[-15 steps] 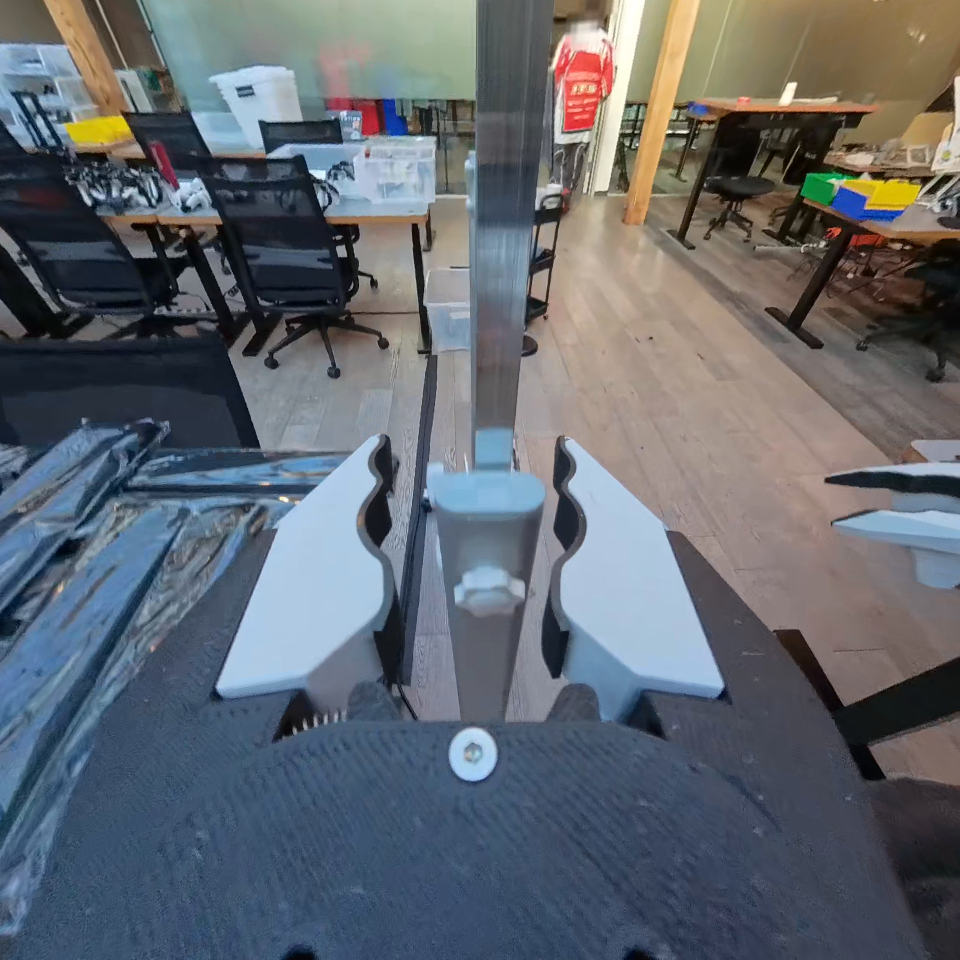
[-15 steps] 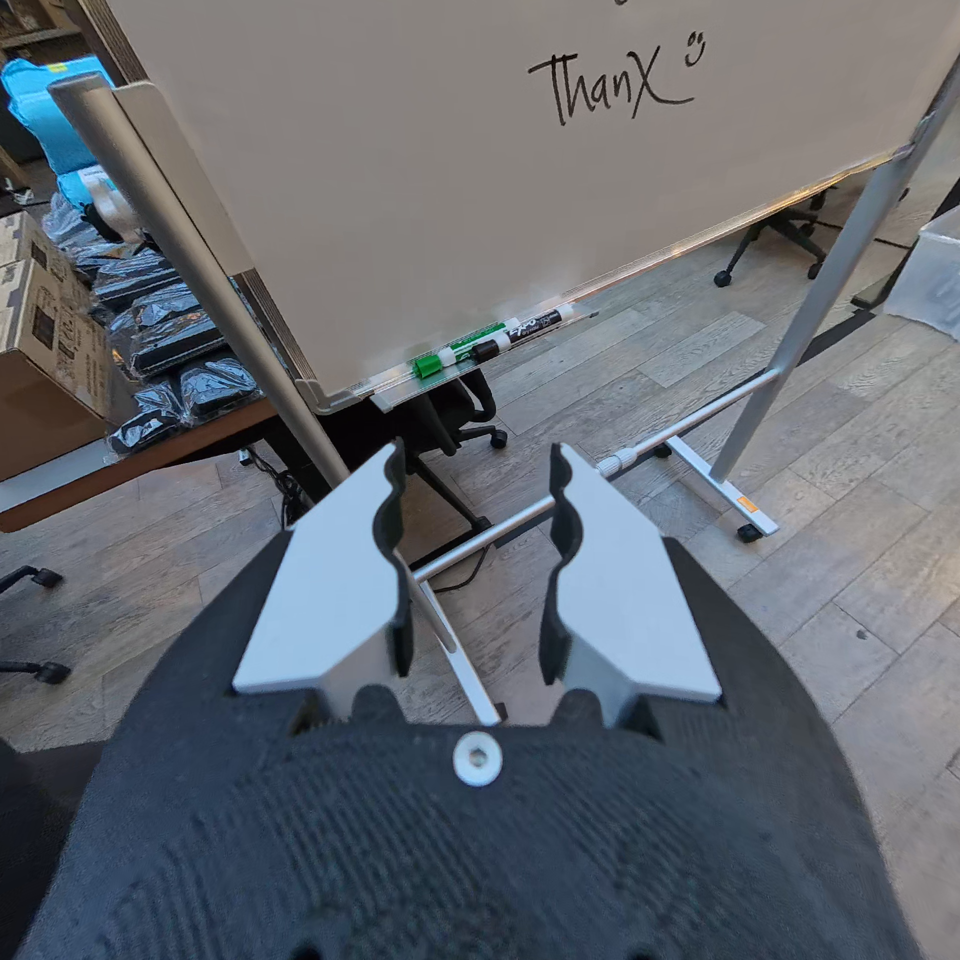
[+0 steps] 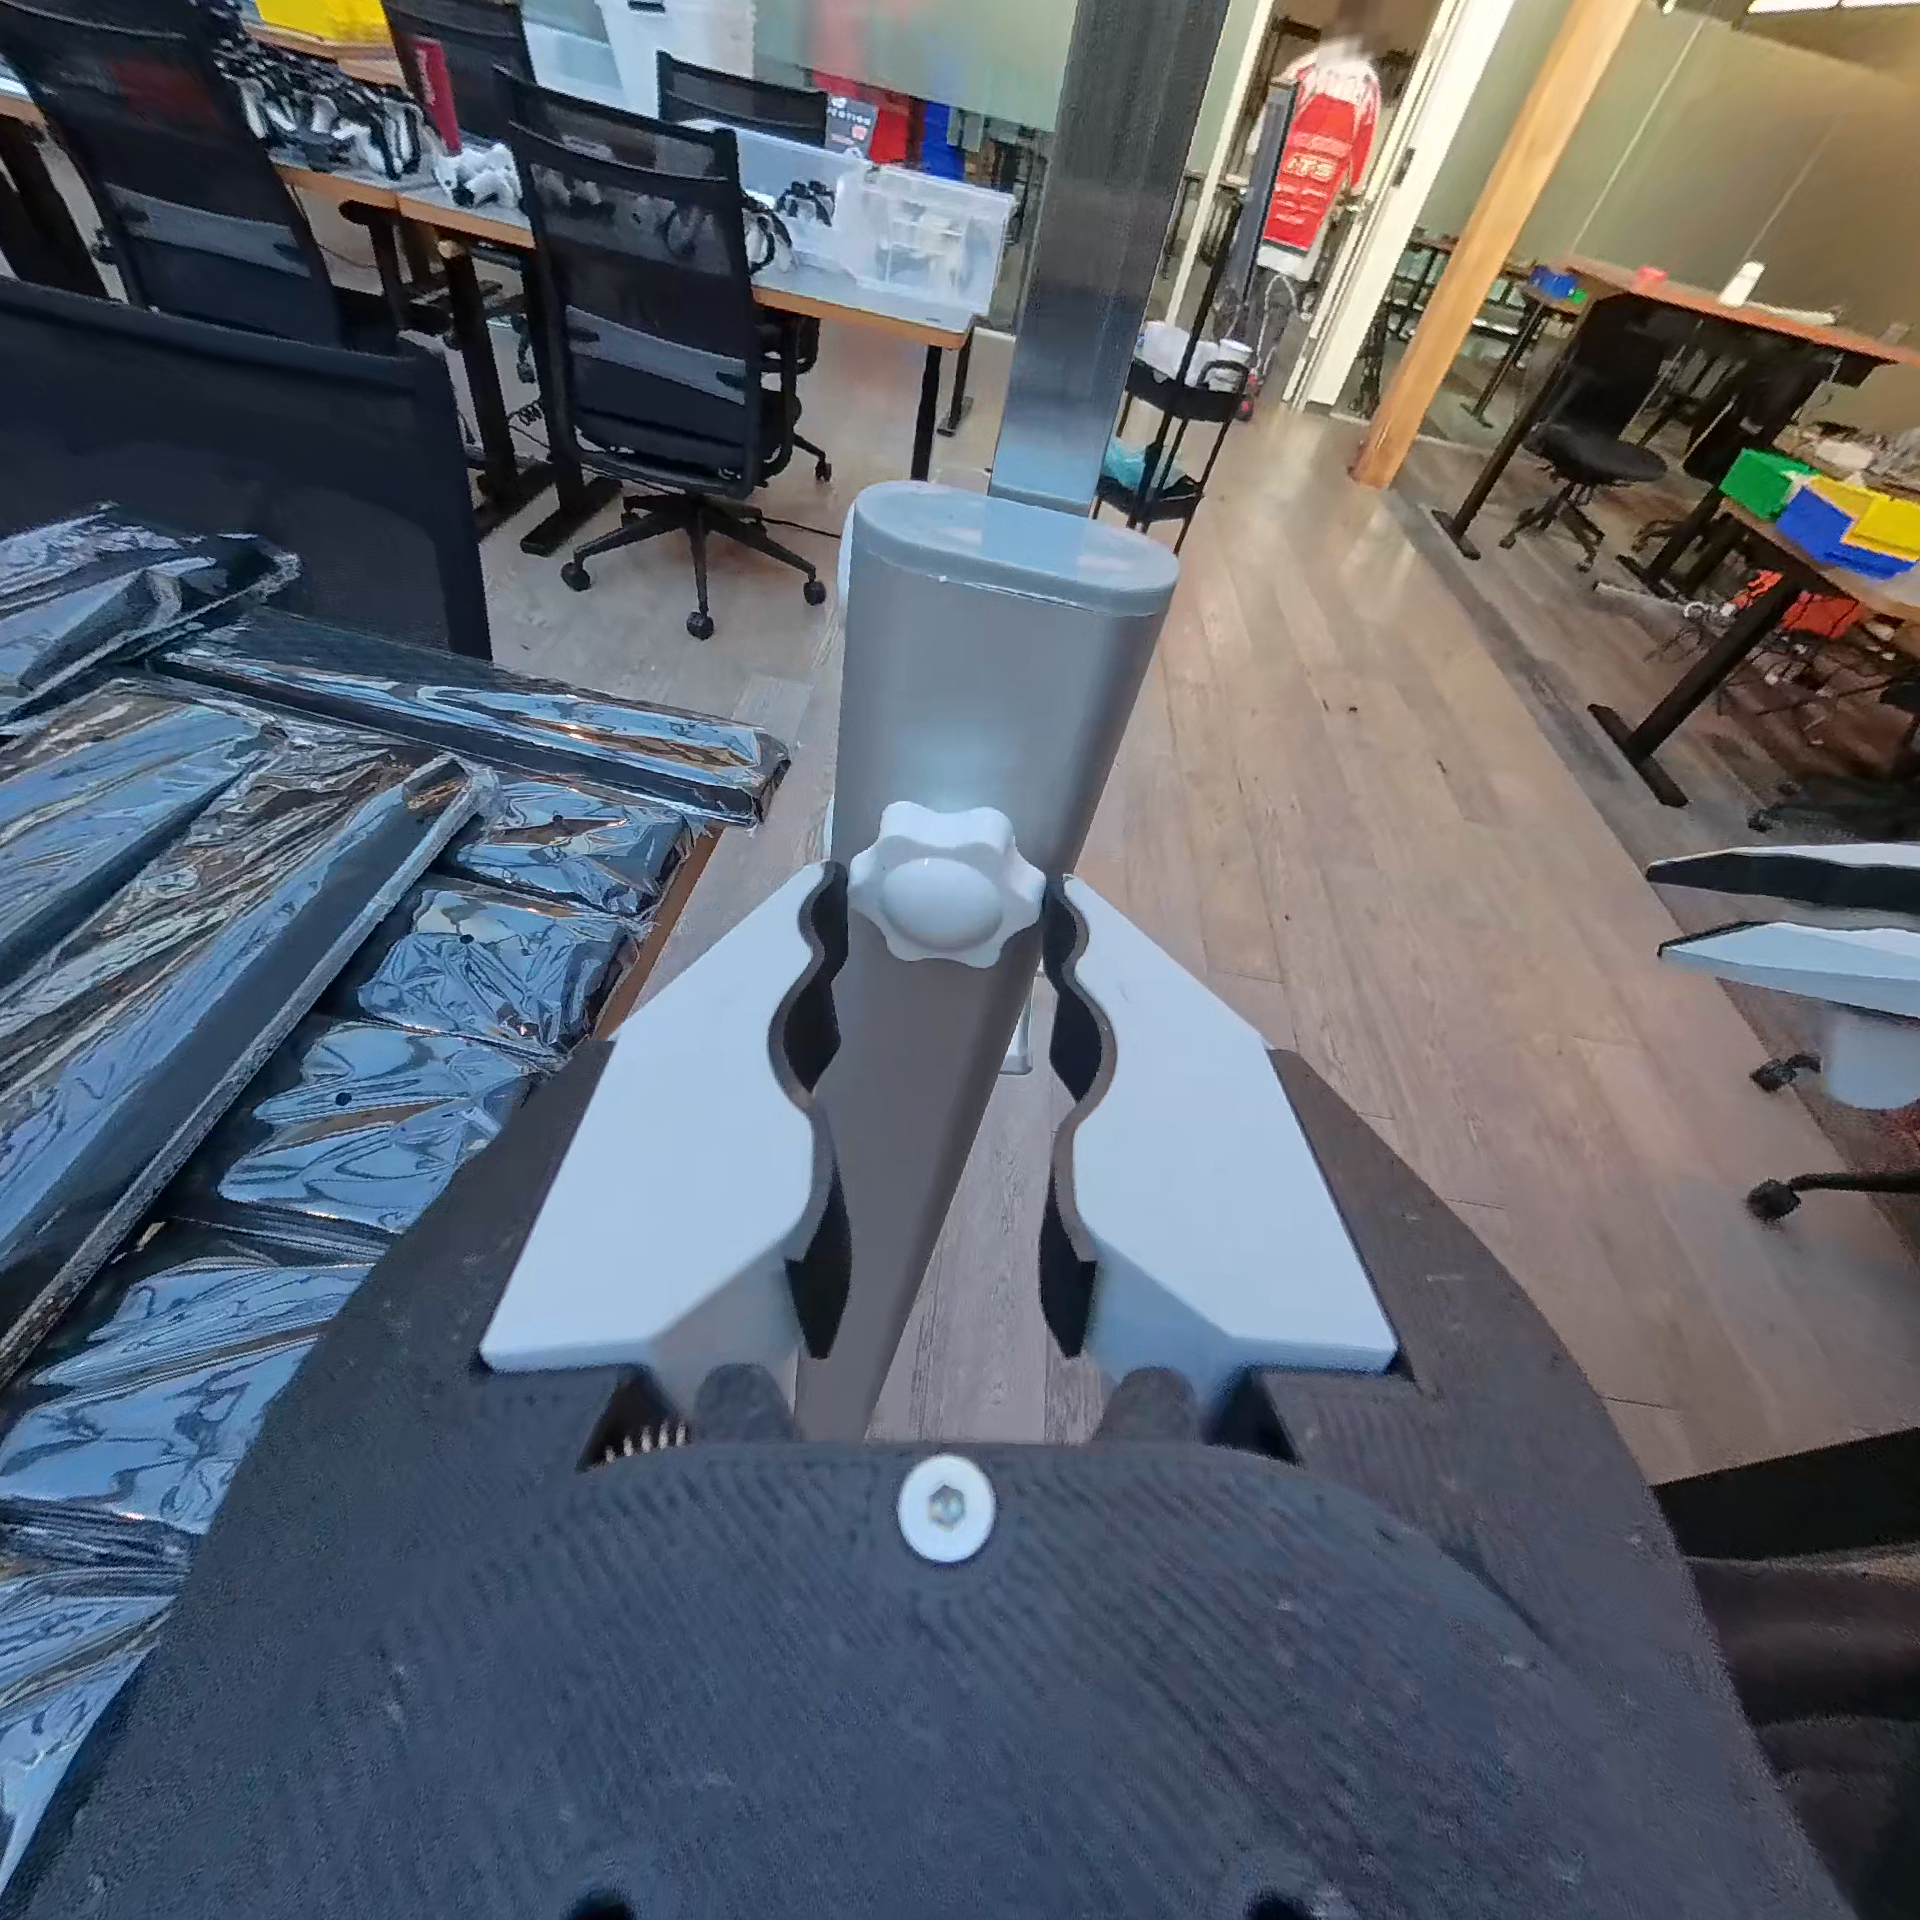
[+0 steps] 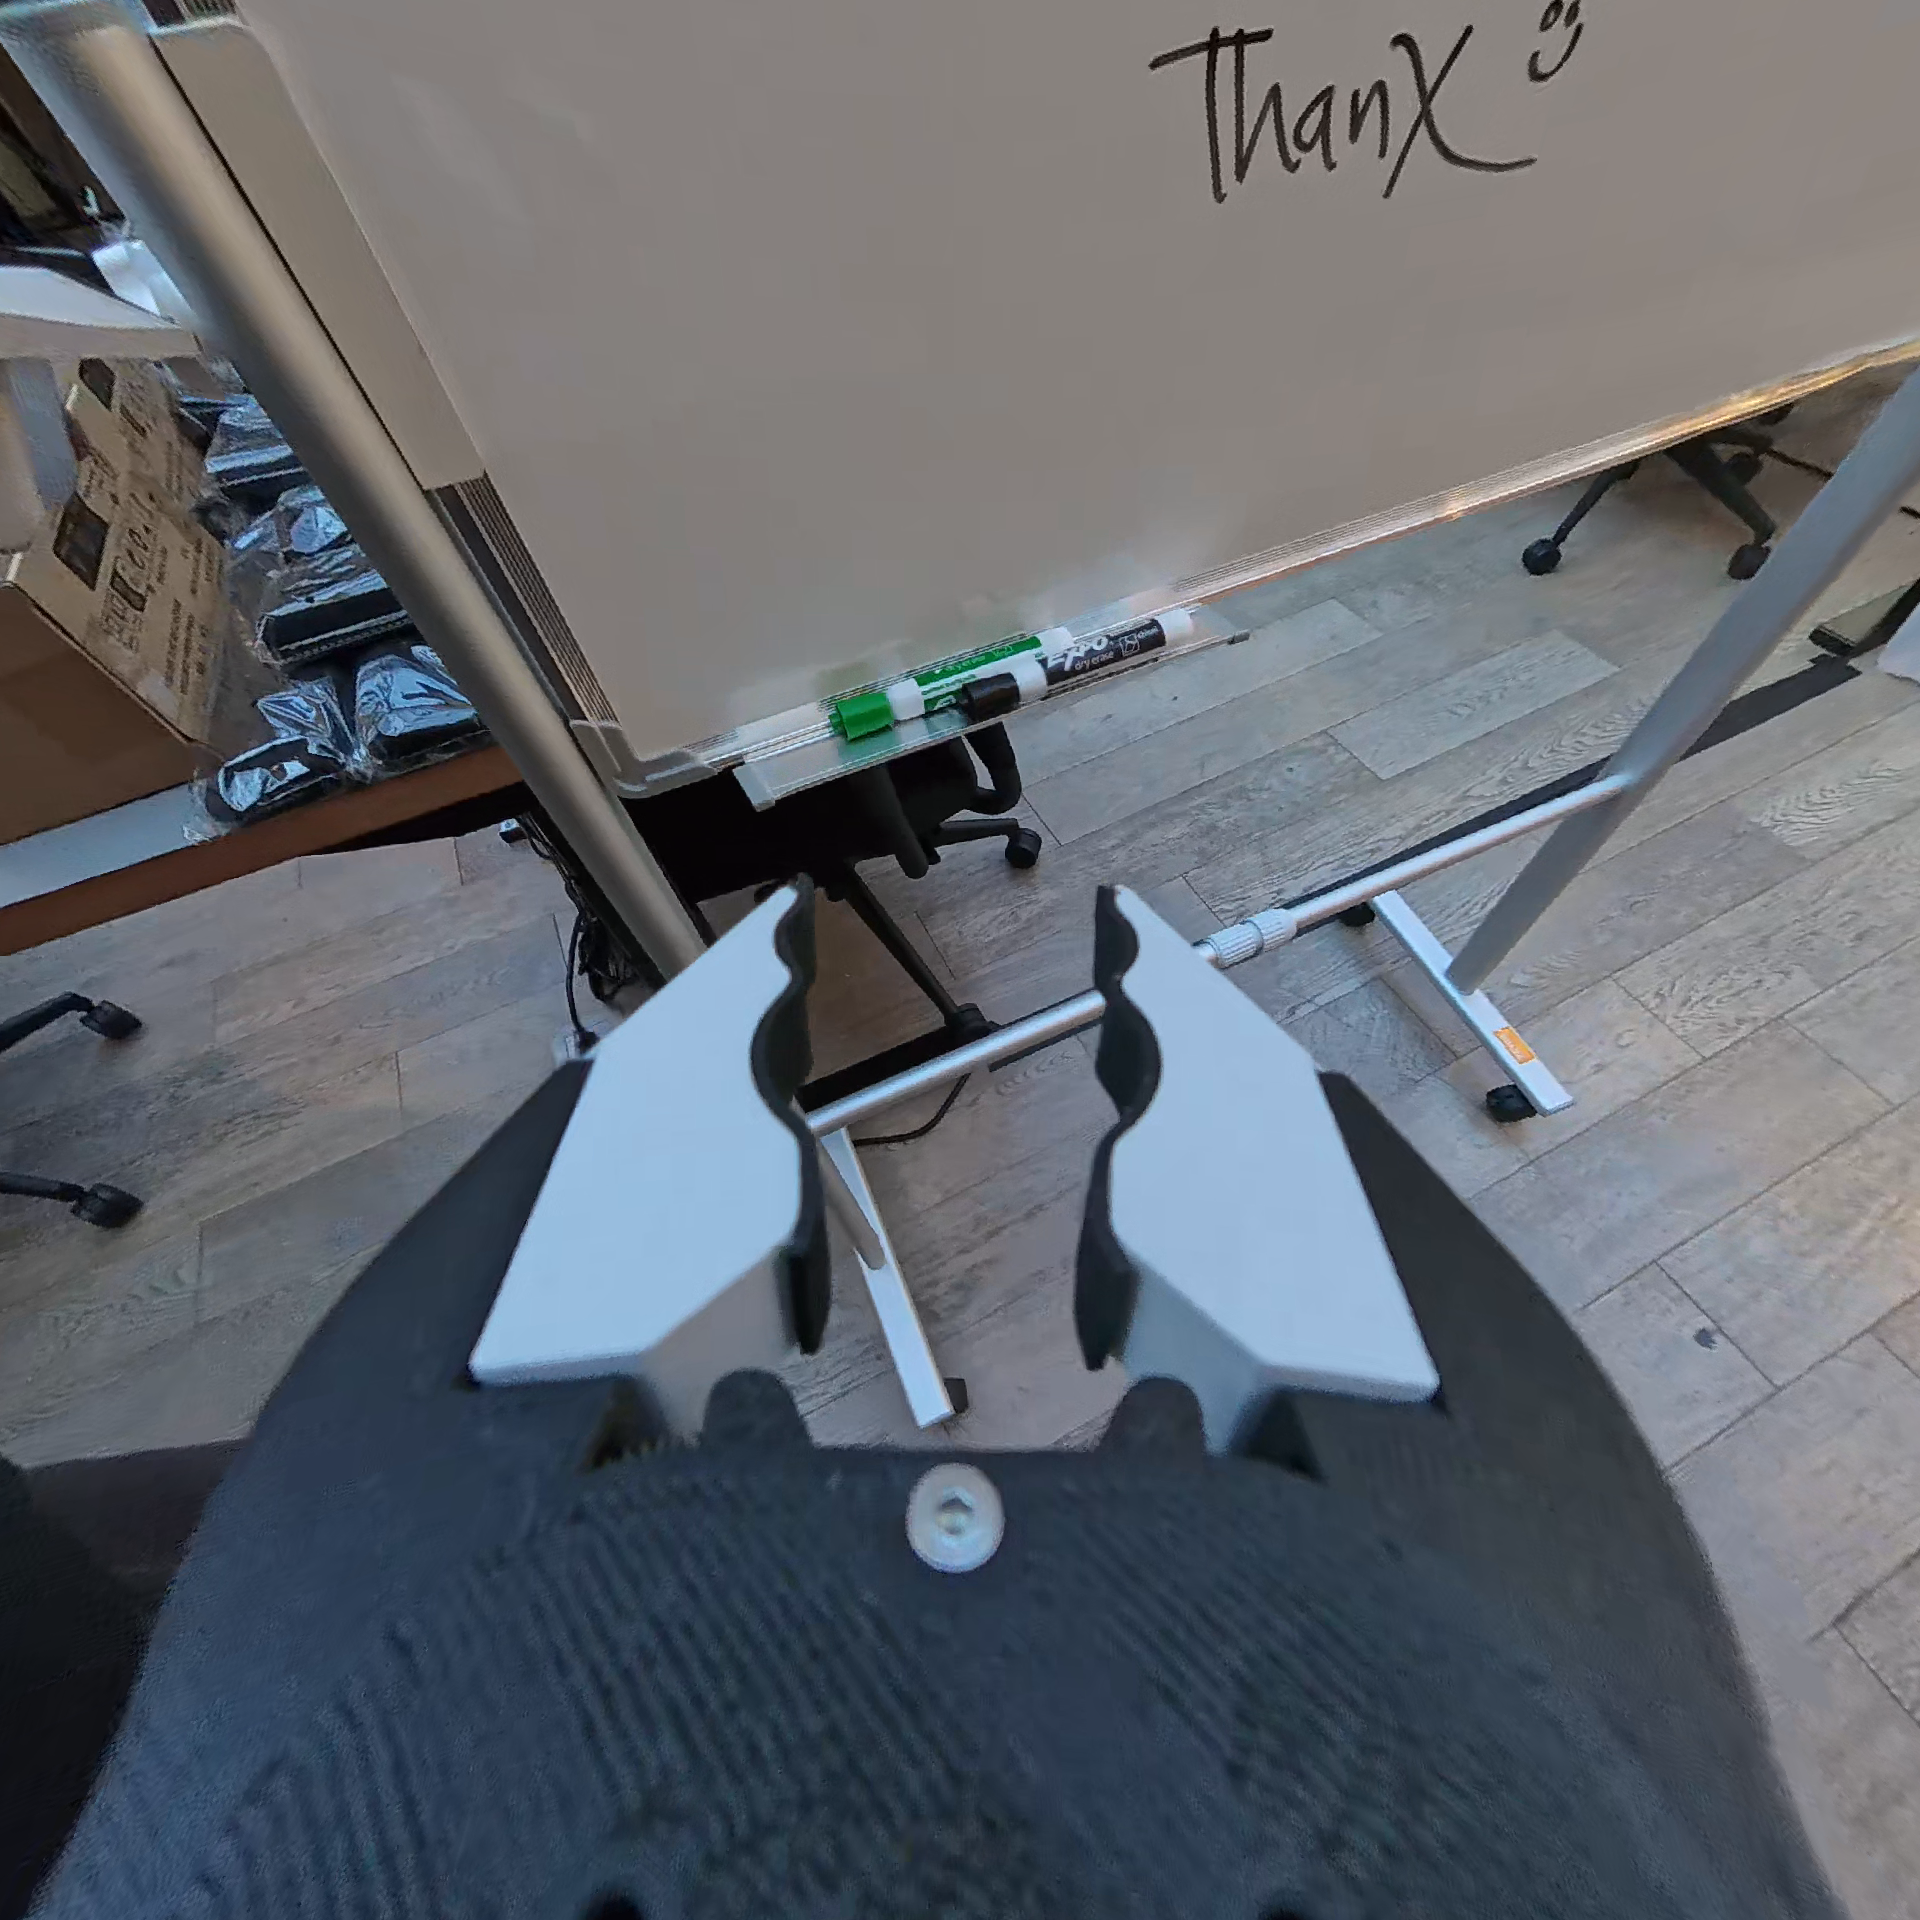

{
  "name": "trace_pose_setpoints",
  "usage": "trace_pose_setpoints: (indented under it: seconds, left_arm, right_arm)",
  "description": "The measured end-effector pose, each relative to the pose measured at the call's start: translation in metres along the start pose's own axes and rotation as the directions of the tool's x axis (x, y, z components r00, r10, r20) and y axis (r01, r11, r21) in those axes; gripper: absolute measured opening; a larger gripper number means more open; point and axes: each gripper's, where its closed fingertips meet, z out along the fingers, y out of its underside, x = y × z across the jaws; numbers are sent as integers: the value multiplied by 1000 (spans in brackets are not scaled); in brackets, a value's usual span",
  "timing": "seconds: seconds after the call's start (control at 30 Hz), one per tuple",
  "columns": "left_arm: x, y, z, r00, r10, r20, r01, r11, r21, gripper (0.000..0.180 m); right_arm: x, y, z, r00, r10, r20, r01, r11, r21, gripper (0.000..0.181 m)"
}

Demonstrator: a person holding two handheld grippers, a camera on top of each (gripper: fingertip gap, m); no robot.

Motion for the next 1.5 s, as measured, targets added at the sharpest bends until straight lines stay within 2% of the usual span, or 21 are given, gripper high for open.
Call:
trace_pose_setpoints:
  seconds: [0.23,0.37,0.57,0.67,0.8,0.87,0.9,0.93,1.0,1.17,1.23,1.27,1.33,1.43,1.5]
  left_arm:
    - [-2,0,1,962,-261,-82,263,965,7,34]
    - [0,1,-1,948,-302,-102,306,952,20,35]
    - [6,0,3,859,-489,-151,495,869,1,31]
    - [6,3,2,910,-395,-125,400,916,19,32]
    - [4,6,4,986,-160,-56,161,987,17,34]
    - [3,6,3,999,-26,-19,26,1000,8,34]
    - [3,6,3,1000,-2,-16,3,1000,6,34]
    - [3,6,3,999,-24,-29,25,1000,9,34]
    - [3,5,2,982,-171,-79,174,984,27,33]
    - [5,2,3,838,-524,-151,534,845,27,32]
    - [4,2,4,779,-606,-163,616,788,16,31]
    - [3,2,4,776,-610,-158,620,785,13,31]
    - [4,2,4,840,-526,-132,531,847,11,32]
    - [5,6,3,961,-270,-59,271,963,1,32]
    - [4,9,4,994,-112,-13,112,994,-20,33]
  right_arm:
    - [2,-5,6,1000,-7,-3,7,1000,1,53]
    - [2,-5,8,1000,-10,-6,10,1000,-2,53]
    - [0,-3,10,1000,-17,-10,16,1000,-9,53]
    - [2,-3,9,1000,-13,-15,13,1000,-8,53]
    - [1,-1,8,1000,-12,-16,12,1000,-12,53]
    - [1,0,8,1000,-20,-18,20,1000,-16,53]
    - [1,1,8,1000,-22,-19,22,1000,-18,52]
    - [2,1,7,1000,-23,-19,22,1000,-19,53]
    - [2,2,7,1000,-20,-18,20,1000,-21,52]
    - [1,2,5,1000,-12,-23,12,1000,-19,52]
    - [1,3,5,1000,-8,-22,8,1000,-20,52]
    - [1,3,5,1000,-8,-21,7,1000,-21,52]
    - [0,3,6,1000,-10,-19,9,1000,-21,52]
    - [-3,4,8,1000,-16,-15,15,1000,-26,52]
    - [-4,5,8,1000,-21,-16,21,999,-27,52]
